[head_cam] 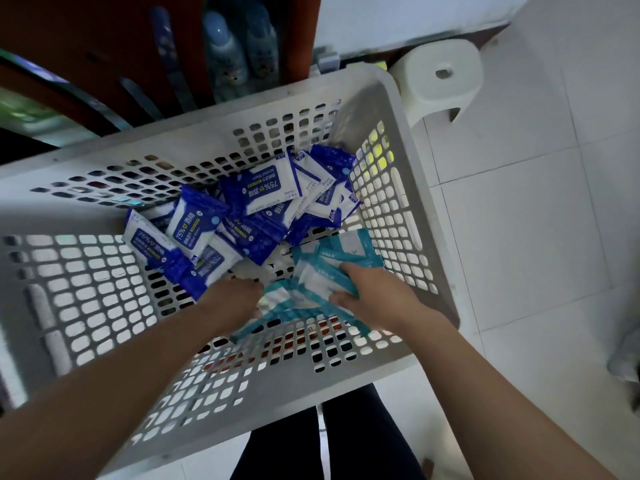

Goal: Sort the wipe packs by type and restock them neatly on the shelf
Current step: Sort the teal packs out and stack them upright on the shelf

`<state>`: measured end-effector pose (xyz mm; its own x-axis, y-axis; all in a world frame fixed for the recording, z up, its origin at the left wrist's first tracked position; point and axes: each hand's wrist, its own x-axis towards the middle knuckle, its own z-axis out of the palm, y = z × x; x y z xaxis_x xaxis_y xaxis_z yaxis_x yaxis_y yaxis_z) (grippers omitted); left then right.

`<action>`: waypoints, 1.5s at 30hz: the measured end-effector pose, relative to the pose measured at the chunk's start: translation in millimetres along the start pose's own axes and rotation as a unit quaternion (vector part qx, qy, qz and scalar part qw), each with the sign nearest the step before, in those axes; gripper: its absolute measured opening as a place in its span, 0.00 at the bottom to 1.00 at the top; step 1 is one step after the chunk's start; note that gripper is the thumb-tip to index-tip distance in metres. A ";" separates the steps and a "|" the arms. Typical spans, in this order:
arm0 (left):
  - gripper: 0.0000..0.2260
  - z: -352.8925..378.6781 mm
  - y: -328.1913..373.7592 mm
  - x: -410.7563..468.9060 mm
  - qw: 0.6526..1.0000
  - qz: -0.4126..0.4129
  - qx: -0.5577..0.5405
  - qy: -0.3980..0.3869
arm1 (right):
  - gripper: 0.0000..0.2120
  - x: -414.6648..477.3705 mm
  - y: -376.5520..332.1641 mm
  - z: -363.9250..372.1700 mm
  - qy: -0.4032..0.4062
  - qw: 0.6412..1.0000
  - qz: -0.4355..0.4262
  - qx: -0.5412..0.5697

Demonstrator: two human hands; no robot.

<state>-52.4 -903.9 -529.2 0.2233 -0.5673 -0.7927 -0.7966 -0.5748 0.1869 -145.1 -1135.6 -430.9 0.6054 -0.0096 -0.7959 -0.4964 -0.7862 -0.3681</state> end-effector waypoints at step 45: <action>0.21 119.8 -39.0 -646.5 0.270 -0.350 -0.592 0.674 | 0.11 -229.9 -546.6 117.9 0.071 0.832 -0.544 0.087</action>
<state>-233.0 -444.1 -93.6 0.7244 0.6832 -0.0925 0.2656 -0.1526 0.9519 -86.3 -630.9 -103.4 0.8165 0.5663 0.1128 0.3176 -0.2773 -0.9068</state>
